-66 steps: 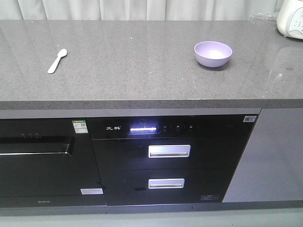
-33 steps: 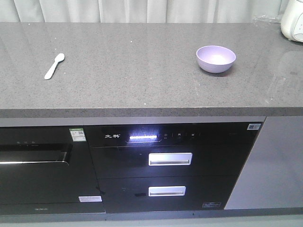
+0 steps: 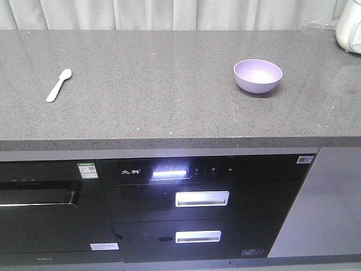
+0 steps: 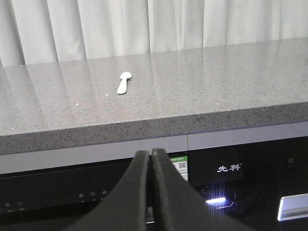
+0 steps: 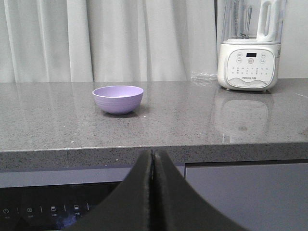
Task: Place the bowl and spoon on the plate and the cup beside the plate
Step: 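Drive the base closer until the counter fills the view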
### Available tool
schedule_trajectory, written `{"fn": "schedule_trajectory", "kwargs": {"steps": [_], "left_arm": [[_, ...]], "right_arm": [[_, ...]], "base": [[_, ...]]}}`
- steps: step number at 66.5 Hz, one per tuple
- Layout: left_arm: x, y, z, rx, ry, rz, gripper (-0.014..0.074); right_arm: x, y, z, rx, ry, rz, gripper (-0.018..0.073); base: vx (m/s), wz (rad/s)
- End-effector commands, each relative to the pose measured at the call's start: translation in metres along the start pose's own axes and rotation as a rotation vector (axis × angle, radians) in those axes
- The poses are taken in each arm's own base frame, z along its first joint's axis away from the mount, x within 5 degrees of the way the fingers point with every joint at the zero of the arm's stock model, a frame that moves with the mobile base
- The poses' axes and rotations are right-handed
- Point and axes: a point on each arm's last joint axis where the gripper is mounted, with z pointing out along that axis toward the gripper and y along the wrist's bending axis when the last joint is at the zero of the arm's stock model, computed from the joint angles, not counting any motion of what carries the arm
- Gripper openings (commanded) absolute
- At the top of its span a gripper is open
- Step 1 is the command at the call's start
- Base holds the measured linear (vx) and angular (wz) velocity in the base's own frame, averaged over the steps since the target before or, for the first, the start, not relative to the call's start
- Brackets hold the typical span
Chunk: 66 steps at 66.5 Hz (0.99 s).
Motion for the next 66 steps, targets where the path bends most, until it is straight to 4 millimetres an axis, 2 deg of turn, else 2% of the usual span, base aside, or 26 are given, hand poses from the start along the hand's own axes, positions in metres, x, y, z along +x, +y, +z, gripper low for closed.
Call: {"fn": "schedule_trajectory", "kwargs": {"steps": [1,66], "left_arm": [[-0.0089,-0.0009,-0.0001,0.011,-0.074,-0.009,-0.0006],[-0.0089,-0.0009,-0.0001,0.011,-0.074,-0.009,-0.0006]], "right_arm": [[-0.006,0.0011,-0.0008,-0.01,-0.081,-0.013,-0.0006],[-0.006,0.0011,-0.0008,-0.01,-0.081,-0.013,-0.0006]], "base": [[0.06,-0.02],[0.06,0.0]]}}
